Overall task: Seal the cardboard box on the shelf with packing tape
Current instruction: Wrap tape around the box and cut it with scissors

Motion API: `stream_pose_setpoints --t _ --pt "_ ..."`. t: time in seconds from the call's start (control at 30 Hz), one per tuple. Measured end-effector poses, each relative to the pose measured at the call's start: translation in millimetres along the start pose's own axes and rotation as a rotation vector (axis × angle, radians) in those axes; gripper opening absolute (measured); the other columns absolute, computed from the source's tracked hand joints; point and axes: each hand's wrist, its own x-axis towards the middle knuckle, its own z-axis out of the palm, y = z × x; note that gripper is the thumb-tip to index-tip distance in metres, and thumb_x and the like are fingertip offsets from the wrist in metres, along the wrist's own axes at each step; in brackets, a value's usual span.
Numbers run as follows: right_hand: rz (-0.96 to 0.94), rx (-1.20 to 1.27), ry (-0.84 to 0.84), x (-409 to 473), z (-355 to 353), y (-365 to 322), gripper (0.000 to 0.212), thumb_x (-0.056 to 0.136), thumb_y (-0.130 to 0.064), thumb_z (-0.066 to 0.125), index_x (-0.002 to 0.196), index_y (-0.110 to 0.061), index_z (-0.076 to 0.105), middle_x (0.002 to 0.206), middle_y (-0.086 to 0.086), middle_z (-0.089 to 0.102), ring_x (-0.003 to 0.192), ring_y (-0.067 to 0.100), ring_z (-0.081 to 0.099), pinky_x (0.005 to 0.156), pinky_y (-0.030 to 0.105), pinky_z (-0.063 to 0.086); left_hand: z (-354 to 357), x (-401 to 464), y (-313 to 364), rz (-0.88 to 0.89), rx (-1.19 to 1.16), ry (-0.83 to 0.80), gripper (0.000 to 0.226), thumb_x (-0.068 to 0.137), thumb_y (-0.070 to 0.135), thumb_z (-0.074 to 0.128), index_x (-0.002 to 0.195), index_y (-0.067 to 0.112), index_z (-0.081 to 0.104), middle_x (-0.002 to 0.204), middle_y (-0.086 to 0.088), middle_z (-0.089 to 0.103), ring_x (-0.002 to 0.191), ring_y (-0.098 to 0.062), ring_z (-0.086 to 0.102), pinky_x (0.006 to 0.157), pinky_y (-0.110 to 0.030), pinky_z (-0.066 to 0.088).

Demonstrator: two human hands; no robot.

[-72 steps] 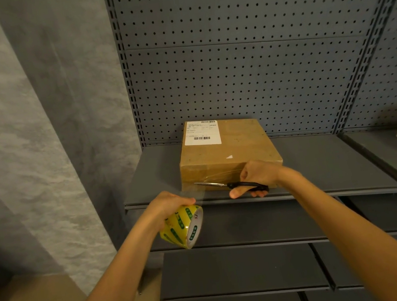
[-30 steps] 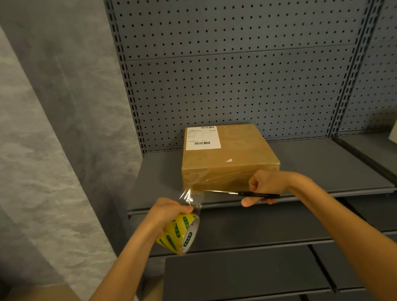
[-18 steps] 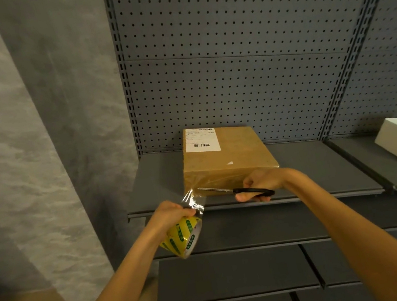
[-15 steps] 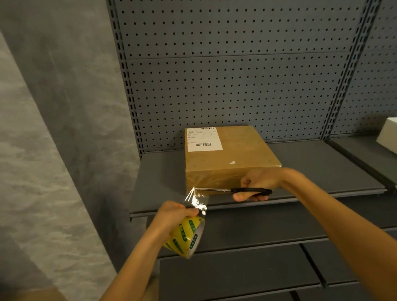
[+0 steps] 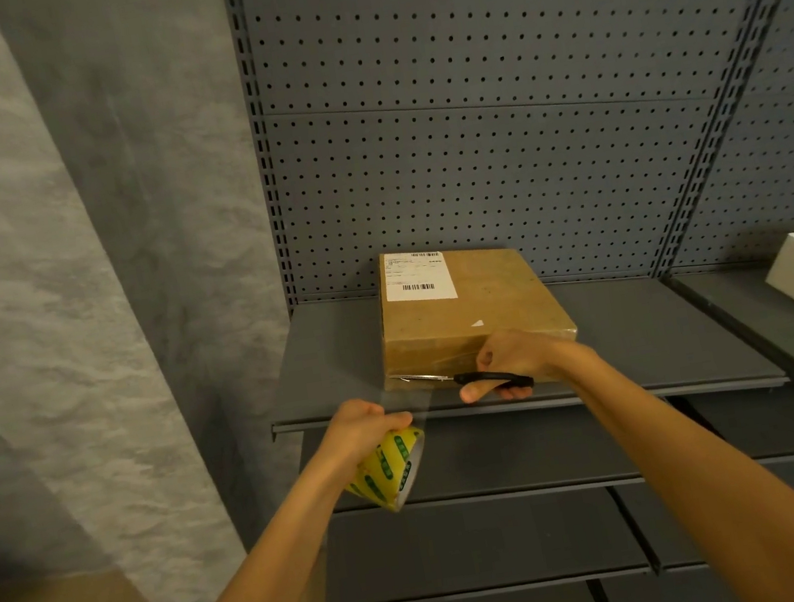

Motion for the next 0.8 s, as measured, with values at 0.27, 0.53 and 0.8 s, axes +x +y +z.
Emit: stream_pose_setpoints --t 0.27,0.53,0.8 --pt "0.002 -0.004 0.03 -1 2 -5 0.048 0.072 -0.05 0.075 0.06 -0.006 0.059 0.051 0.005 0.057 0.041 0.013 0.05 0.045 0.018 0.043 -1 -2 -6 -0.069 -0.031 -0.053 0.022 0.079 0.026 0.075 0.076 0.012 0.059 0.072 -0.007 0.061 0.066 -0.019 0.06 0.071 -0.031 0.05" --pt "0.001 -0.005 0.033 -4 19 -5 0.049 0.069 -0.051 0.077 0.059 -0.006 0.059 0.053 0.007 0.058 0.042 0.015 0.051 0.047 0.022 0.044 -11 -11 -14 0.021 -0.028 0.054 0.041 0.078 0.03 0.075 0.109 0.017 0.052 0.101 -0.002 0.06 0.09 -0.019 0.062 0.082 -0.034 0.052" --pt "-0.049 0.111 0.167 -29 5 -15 0.055 0.059 -0.055 0.079 0.067 -0.004 0.06 0.054 0.009 0.06 0.04 0.014 0.052 0.045 0.022 0.043 -18 -20 17 0.301 0.007 0.115 0.034 0.076 0.033 0.076 0.095 0.034 0.048 0.097 0.0 0.066 0.086 -0.016 0.066 0.08 -0.04 0.055"
